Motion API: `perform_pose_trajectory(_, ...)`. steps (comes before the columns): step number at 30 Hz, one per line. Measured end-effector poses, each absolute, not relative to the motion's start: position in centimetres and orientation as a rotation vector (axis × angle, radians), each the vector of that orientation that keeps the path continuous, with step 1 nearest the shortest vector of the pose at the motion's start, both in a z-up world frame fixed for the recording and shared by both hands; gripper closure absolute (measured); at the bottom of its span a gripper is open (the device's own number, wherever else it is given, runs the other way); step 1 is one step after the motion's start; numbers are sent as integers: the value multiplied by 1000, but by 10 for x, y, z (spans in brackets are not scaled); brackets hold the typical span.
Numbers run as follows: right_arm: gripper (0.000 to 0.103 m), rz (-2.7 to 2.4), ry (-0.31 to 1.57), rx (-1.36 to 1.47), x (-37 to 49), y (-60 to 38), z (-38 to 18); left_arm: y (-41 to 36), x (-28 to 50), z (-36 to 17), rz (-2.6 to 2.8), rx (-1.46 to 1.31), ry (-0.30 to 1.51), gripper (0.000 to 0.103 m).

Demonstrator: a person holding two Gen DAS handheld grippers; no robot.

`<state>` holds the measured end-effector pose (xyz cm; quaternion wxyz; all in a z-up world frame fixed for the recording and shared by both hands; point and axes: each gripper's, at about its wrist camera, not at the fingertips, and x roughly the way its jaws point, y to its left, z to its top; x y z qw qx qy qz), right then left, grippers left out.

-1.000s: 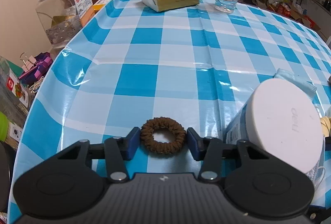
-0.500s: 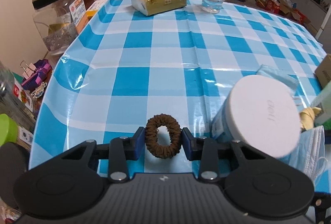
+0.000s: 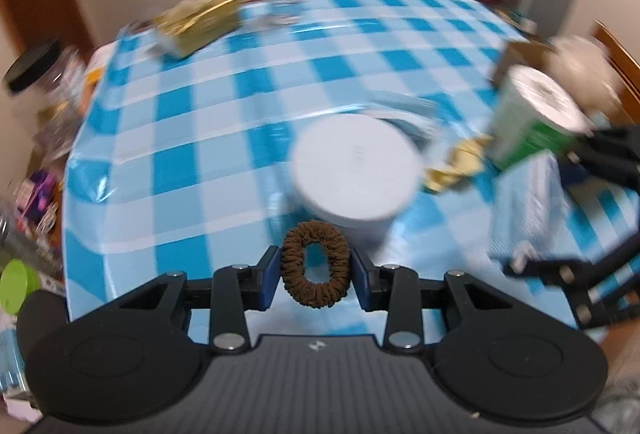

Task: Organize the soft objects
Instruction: 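Carry hair tie and mask into the box, open right tool then left tool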

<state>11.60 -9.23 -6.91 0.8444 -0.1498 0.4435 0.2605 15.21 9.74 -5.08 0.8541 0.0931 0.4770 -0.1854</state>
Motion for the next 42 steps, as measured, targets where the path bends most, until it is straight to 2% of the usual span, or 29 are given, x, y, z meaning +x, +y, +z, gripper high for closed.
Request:
perform_pose_trajectory(8, 29, 364, 940, -235, 82, -134, -50, 53, 125, -30, -601, 246, 982, 67)
perform_pose_trajectory(21, 29, 242, 901, -191, 54, -259, -29, -58, 103, -5, -651, 255, 902, 67)
perform_pose_trajectory(39, 29, 98, 869, -217, 84, -427, -39, -183, 98, 4, -649, 240, 869, 67)
perform_pose_trajectory(42, 22, 89, 869, -221, 95, -440, -48, -195, 100, 3, -647, 243, 865, 67)
